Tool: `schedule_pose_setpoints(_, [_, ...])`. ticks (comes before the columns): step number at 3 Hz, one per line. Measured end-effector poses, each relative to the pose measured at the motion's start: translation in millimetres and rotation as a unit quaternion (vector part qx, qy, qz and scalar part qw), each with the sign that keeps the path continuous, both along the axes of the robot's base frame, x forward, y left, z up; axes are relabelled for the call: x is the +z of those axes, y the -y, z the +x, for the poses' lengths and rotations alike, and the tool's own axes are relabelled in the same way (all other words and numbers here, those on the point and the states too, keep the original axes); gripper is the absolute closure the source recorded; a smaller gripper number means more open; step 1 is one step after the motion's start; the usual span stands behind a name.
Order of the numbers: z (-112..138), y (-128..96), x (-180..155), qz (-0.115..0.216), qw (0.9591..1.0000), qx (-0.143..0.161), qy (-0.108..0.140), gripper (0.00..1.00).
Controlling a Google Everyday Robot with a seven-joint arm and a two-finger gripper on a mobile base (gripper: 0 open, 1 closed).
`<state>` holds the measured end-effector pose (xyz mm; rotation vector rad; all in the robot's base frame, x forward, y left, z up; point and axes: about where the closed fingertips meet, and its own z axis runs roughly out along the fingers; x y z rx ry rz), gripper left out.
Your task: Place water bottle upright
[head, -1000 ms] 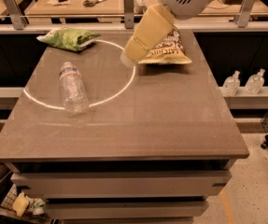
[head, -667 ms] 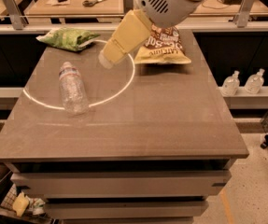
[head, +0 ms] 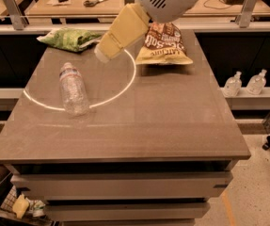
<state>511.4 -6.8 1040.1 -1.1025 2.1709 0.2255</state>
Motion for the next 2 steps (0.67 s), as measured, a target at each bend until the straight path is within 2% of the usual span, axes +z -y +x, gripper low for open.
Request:
schedule_pose_setpoints(1, [6.7,-6.8,1.6,0.007,0.9996,-0.024,-0.013,0.0])
schedule_pose_setpoints(2, [15.5,-25.6,-6.4,0.006,0.9968,-0.066,-0.044,0.0])
